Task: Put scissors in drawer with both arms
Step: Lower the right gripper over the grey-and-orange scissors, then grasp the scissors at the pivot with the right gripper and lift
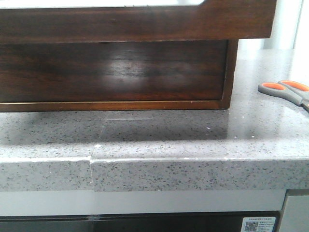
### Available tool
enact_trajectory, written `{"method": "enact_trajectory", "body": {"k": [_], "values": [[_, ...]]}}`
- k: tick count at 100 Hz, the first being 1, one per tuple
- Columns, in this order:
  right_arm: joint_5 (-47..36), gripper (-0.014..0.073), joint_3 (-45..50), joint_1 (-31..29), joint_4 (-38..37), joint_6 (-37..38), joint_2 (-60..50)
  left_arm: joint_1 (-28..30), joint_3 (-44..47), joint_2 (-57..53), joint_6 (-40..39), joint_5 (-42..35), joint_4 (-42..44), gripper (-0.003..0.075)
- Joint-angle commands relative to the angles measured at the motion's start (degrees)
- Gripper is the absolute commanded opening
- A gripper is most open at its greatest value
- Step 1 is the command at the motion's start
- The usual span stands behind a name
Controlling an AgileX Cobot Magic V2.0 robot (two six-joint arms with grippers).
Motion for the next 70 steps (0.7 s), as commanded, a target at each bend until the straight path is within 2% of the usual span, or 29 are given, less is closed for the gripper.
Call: {"method": "enact_trajectory", "body": {"k": [1, 28, 49, 70], "values": [[1.64, 0.0401, -5.3, -0.1, -0.15, -0.22, 3.31, -0.37, -1.99, 0.46, -0.5, -1.94, -1.17, 0.0262], [5.09, 0.0401, -12.03, 0.6, -0.15, -0.22, 11.99, -0.37, -1.99, 0.46, -0.5, -1.94, -1.17, 0.0262], [4.68, 0.0401, -13.22, 4.08, -3.67, 0.33, 15.94, -0.37, -1.99, 0.46, -0.5, -1.91, -1.17, 0.0262], [3.91, 0.0401, -13.36, 4.35, -4.01, 0.86, 17.73, -0.37, -1.99, 0.46, -0.5, -1.81, -1.17, 0.0262]]}}
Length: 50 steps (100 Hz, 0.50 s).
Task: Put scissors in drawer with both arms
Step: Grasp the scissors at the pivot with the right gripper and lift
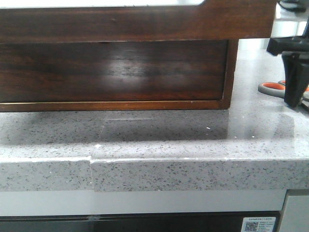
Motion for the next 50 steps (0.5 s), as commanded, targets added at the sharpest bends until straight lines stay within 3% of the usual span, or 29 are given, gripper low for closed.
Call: {"method": "enact_trajectory", "body": {"k": [1, 35, 50], "values": [[-1.28, 0.0401, -1.88, 0.09, -0.91, 0.29, -1.16, -0.37, -1.99, 0.46, -0.5, -1.91, -0.92, 0.0262], [-1.05, 0.0388, -1.88, 0.09, -0.91, 0.29, 1.59, -0.37, -1.99, 0.46, -0.5, -1.79, -0.92, 0.0262], [-0.98, 0.0199, -1.88, 0.09, -0.91, 0.29, 1.59, -0.37, -1.99, 0.46, -0.5, -1.79, -0.92, 0.0262]]}}
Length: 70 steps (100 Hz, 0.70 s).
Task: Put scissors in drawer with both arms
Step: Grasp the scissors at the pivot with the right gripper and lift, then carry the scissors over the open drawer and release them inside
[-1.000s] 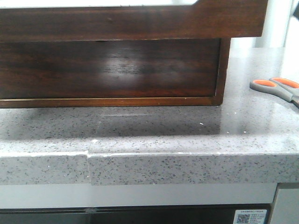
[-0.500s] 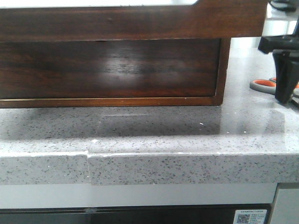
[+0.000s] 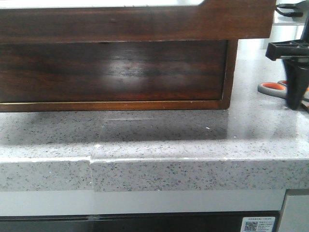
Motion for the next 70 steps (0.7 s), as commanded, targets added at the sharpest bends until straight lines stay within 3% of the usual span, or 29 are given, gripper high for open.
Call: {"method": "enact_trajectory", "body": {"k": [1, 14, 25, 48, 70], "values": [[-1.08, 0.019, -0.57, 0.09, 0.98, -0.13, -0.28, -0.37, -1.99, 0.46, -0.5, -2.04, -0.92, 0.0262], [-0.94, 0.0022, -0.57, 0.09, 0.98, -0.13, -0.28, -0.37, -1.99, 0.46, -0.5, -1.39, -0.92, 0.0262], [-0.79, -0.0051, -0.57, 0.09, 0.98, -0.13, -0.38, -0.37, -1.99, 0.46, -0.5, -0.22, -1.01, 0.0262], [-1.37, -0.0062, -0.57, 0.09, 0.98, -0.13, -4.6, -0.37, -1.99, 0.46, -0.5, -0.33, -1.83, 0.0262], [-6.9, -0.0062, -0.57, 0.09, 0.98, -0.13, -17.11, -0.37, -1.99, 0.46, -0.5, -0.33, -1.83, 0.0262]]}}
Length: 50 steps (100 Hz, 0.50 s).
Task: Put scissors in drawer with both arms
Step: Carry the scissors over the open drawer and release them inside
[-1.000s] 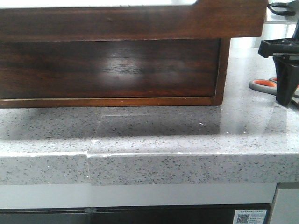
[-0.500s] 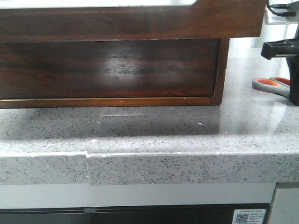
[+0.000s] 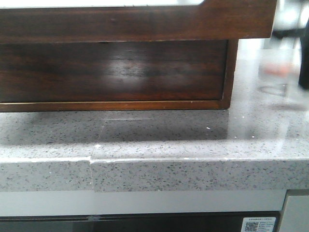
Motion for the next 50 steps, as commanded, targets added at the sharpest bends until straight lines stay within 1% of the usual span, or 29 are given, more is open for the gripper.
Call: {"method": "enact_trajectory", "body": {"k": [1, 12, 19, 29, 30, 31, 39, 50], "values": [[-4.65, -0.0062, -1.54, 0.09, 0.24, -0.41, -8.0, -0.37, -1.99, 0.46, -0.5, -2.05, -0.99, 0.0262], [-9.67, -0.0062, -1.54, 0.09, 0.24, -0.51, -15.61, -0.37, -1.99, 0.46, -0.5, -2.05, -1.07, 0.0262], [-13.52, -0.0062, -1.54, 0.09, 0.99, -2.39, -20.24, -0.37, -1.99, 0.46, -0.5, -2.05, -1.07, 0.0262], [-18.96, -0.0062, -1.54, 1.58, 4.36, -10.07, -25.93, -0.37, -1.99, 0.46, -0.5, -2.05, -1.07, 0.0262], [-19.58, -0.0062, -1.54, 1.94, 4.64, -12.12, -26.63, -0.37, -1.99, 0.46, -0.5, -2.05, -1.07, 0.0262], [-19.86, -0.0062, -1.54, 2.14, 5.18, -12.12, -26.97, -0.37, -1.99, 0.46, -0.5, -2.05, -1.07, 0.0262], [-22.24, -0.0062, -1.54, 4.64, 8.16, -19.41, -29.77, -0.37, -1.99, 0.46, -0.5, -2.13, -1.07, 0.0262], [-24.32, -0.0062, -1.65, 10.6, 9.6, -23.44, -31.42, -0.37, -1.99, 0.46, -0.5, -2.18, -1.07, 0.0262]]}}
